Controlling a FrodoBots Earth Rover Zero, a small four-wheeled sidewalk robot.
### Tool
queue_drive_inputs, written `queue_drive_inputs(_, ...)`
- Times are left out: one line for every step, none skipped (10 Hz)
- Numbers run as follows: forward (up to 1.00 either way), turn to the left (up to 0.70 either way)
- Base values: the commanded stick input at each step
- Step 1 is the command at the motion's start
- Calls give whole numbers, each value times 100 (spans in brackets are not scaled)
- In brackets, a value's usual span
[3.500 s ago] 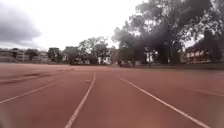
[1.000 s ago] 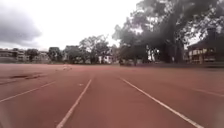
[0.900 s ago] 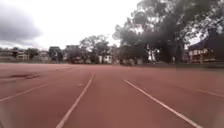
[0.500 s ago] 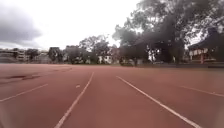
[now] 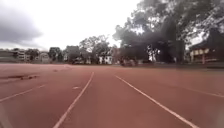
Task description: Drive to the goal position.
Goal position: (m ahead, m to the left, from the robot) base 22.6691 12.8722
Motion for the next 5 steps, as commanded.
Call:
queue_drive_inputs(45,0)
queue_drive_inputs(45,0)
queue_drive_inputs(45,0)
queue_drive_inputs(45,0)
queue_drive_inputs(45,0)
